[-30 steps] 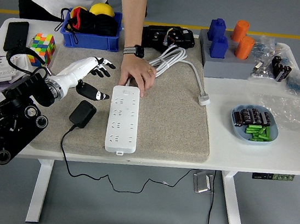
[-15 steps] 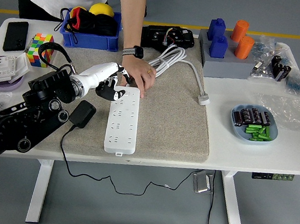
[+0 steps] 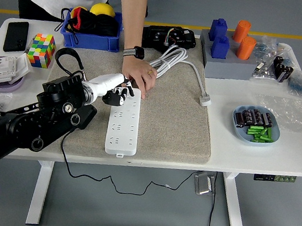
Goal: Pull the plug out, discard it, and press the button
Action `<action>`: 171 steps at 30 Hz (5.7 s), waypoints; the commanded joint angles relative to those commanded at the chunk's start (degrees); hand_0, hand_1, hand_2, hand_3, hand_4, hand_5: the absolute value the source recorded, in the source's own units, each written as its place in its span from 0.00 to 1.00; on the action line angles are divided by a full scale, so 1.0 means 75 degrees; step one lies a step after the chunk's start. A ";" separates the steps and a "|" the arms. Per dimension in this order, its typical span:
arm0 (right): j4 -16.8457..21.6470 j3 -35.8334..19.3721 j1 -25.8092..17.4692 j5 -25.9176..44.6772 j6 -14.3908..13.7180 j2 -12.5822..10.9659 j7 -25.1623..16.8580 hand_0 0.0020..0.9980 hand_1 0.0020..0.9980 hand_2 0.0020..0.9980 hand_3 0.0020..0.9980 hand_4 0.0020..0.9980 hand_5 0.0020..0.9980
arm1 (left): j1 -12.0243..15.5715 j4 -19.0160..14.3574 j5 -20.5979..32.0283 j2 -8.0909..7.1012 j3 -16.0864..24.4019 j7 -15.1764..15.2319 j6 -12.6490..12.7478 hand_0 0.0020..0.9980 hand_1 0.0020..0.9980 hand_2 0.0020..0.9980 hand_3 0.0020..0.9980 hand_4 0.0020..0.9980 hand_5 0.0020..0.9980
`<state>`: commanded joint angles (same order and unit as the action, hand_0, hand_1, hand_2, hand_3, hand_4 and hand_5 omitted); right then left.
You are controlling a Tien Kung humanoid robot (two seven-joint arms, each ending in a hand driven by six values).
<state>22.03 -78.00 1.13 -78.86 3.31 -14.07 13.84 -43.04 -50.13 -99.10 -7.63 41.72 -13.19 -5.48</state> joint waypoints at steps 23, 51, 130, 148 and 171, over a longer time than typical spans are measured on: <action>-0.0011 0.0029 -0.0001 0.0012 0.0001 -0.0012 0.0003 0.75 0.70 0.71 0.72 0.77 0.63 | -0.0183 0.0690 -0.0202 0.0250 0.0106 -0.0067 0.0070 0.06 0.03 0.12 0.64 0.00 0.00; -0.0005 -0.0001 -0.0010 -0.0008 0.0003 0.0015 0.0006 0.75 0.70 0.71 0.72 0.77 0.63 | 0.0812 -0.1382 -0.0989 -0.0232 0.2391 0.0048 0.0137 0.17 0.13 0.19 0.62 0.24 0.00; 0.0014 -0.0130 0.0041 -0.0043 -0.0016 0.0063 0.0002 0.75 0.70 0.71 0.72 0.77 0.65 | 0.3861 -0.3521 -0.1211 -0.0927 0.6473 0.0132 -0.0096 0.79 0.77 0.78 0.86 0.82 0.11; 0.0016 -0.0121 0.0041 -0.0038 -0.0018 0.0059 0.0001 0.75 0.70 0.71 0.73 0.76 0.65 | 0.3867 -0.3565 -0.1239 -0.0932 0.6497 0.0096 -0.0095 0.79 0.77 0.78 0.85 0.81 0.11; 0.0012 -0.0021 0.0074 -0.0014 -0.0015 0.0007 0.0001 0.75 0.70 0.71 0.73 0.76 0.65 | 0.3831 -0.3551 -0.1258 -0.0944 0.6514 0.0024 -0.0123 0.78 0.77 0.78 0.85 0.80 0.09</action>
<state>22.12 -78.16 1.69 -78.96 3.20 -14.01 13.84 -14.31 -76.76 -108.54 -14.71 90.57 -13.01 -6.40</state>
